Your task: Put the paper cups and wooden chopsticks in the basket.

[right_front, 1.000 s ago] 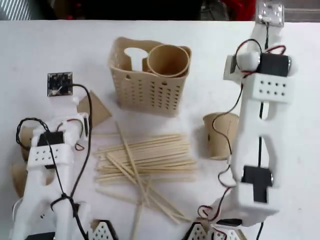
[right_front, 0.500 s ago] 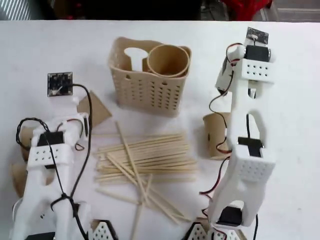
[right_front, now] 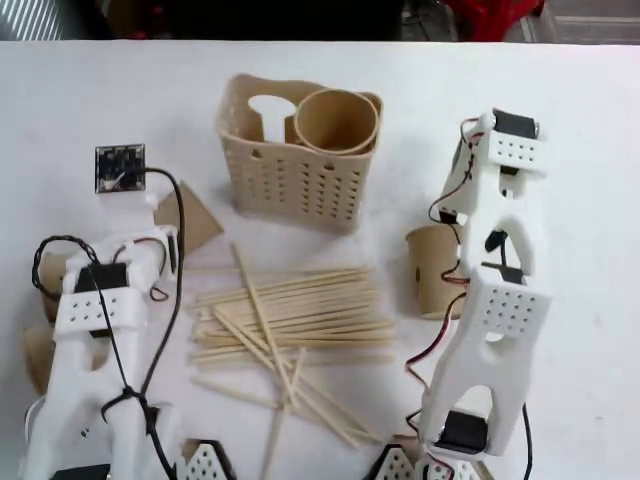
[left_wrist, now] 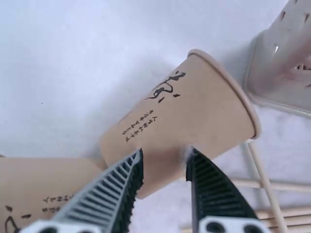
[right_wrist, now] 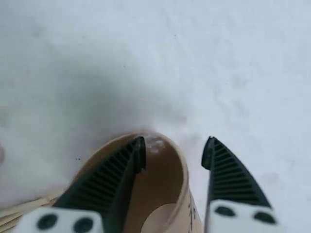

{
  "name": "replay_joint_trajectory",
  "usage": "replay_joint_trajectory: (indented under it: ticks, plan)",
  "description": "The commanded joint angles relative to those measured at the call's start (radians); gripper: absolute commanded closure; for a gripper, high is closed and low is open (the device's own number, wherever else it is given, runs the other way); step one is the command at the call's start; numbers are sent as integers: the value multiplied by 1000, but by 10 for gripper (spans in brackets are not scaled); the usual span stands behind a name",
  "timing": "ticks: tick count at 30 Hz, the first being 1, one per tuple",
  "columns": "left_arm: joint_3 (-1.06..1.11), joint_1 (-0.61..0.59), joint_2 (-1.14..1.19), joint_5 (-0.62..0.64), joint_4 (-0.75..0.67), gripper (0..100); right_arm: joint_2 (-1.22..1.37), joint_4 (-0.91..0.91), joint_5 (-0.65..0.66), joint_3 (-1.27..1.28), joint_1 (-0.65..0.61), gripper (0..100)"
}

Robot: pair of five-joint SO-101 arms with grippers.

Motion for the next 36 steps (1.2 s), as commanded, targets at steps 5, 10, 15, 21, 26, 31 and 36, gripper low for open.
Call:
replay_joint_trajectory:
  ticks: [5, 10, 15, 21, 26, 31, 36]
  plan:
    - [-5, 4, -35, 14, -20, 842, -13, 12, 201, -37, 56, 964]
    - [-5, 5, -31, 14, -23, 842, -114, 15, 219, -46, 111, 984]
    - [-5, 5, -30, 14, -25, 842, -378, 16, 215, -37, 114, 983]
    - [-5, 5, -30, 14, -25, 842, -710, 13, 104, -43, 64, 983]
    - [6, 5, -31, 12, -26, 842, -909, -36, 35, -48, -93, 983]
    - [37, 4, -36, 9, -80, 842, -1000, -240, -49, -48, -252, 983]
    - [38, 4, -36, 9, -81, 842, -1000, -340, -112, -43, -418, 983]
